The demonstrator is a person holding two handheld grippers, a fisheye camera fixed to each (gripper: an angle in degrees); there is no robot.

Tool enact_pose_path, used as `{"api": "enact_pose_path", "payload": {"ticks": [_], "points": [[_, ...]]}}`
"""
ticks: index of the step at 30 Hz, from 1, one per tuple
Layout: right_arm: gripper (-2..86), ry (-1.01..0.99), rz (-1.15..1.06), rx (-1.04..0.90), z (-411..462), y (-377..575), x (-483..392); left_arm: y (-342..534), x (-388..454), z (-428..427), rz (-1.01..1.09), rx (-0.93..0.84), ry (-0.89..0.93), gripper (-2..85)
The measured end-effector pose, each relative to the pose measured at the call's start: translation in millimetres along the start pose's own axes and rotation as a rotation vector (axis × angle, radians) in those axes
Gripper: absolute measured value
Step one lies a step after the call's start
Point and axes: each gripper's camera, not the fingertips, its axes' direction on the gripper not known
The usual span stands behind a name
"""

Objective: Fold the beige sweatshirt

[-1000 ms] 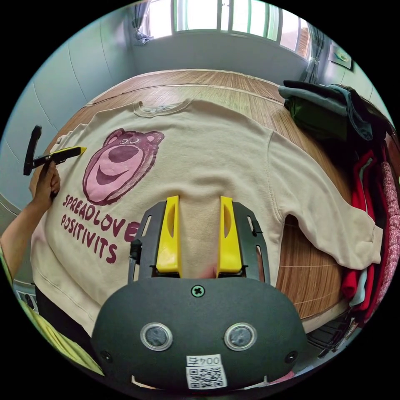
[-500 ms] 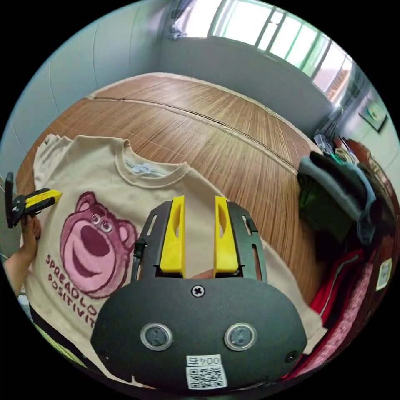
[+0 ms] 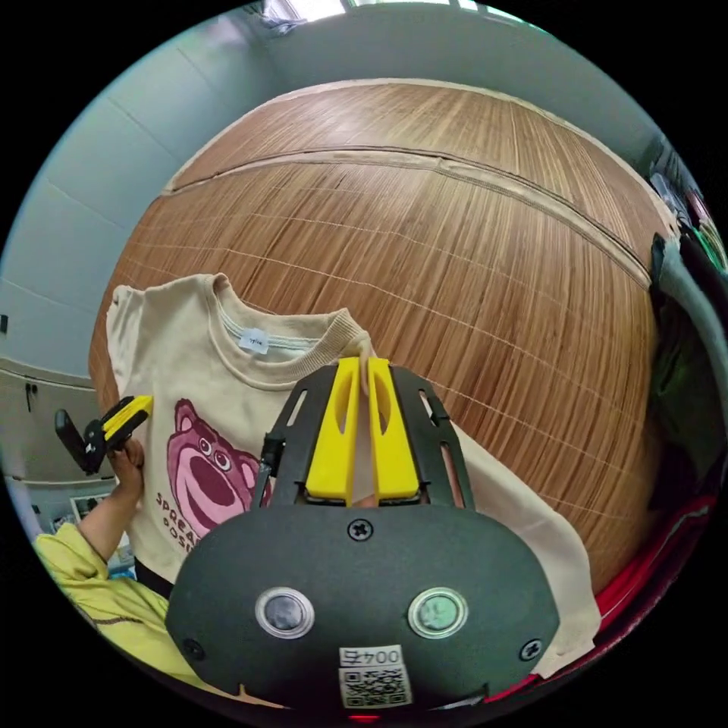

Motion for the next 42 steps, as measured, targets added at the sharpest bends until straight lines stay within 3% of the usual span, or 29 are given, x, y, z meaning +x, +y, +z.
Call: {"api": "enact_pose_path", "payload": {"ticks": [4, 9, 12, 14, 17, 25, 28, 31, 36, 42], "points": [[1.5, 0.093, 0.049, 0.169, -19, 20, 3, 1, 4, -1, 0.001, 0.000, -0.002, 0.2], [2.6, 0.166, 0.060, 0.092, 19, 17, 0, 1, 9, -1, 0.001, -0.001, -0.001, 0.2], [5.2, 0.123, 0.144, 0.146, 3, 25, 12, 1, 12, -2, 0.002, 0.000, -0.004, 0.2], [6.9, 0.109, 0.228, 0.320, -23, 50, 16, 1, 14, -3, 0.003, 0.000, -0.006, 0.2], [6.2, -0.004, 0.212, 0.390, -28, 68, 8, 0, 16, -4, 0.004, 0.000, -0.008, 0.3], [5.4, -0.072, -0.079, 0.249, 15, 38, -68, -2, 21, -7, 0.007, -0.001, -0.014, 0.3], [6.4, 0.009, -0.061, 0.129, 47, 20, -69, -4, 22, -9, 0.007, -0.001, -0.014, 0.3], [8.1, -0.109, -0.012, 0.127, 37, 19, -57, -5, 23, -11, 0.007, -0.001, -0.014, 0.3], [11.8, -0.114, 0.011, 0.190, -6, 88, -61, -8, 22, -14, 0.008, -0.001, -0.014, 0.3], [12.0, 0.011, 0.105, 0.153, -33, 273, -90, -14, 21, -19, 0.014, -0.007, -0.024, 0.2]]}}
